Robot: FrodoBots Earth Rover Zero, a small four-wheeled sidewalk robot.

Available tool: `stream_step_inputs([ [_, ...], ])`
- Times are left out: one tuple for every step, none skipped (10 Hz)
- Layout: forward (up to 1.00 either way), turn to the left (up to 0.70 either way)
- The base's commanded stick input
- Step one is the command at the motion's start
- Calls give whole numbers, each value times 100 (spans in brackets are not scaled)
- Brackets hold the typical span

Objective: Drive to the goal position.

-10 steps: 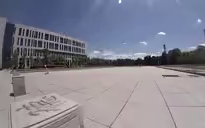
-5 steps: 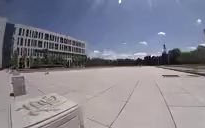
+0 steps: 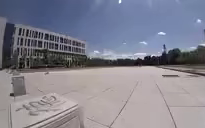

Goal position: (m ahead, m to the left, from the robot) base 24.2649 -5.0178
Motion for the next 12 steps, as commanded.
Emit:
stream_step_inputs([
  [6, 0],
  [6, 0],
  [6, 0],
  [6, 0],
  [6, 0],
  [6, 0],
  [6, 0],
  [6, 0],
  [6, 0],
  [6, 0],
  [6, 0],
  [6, 0],
])
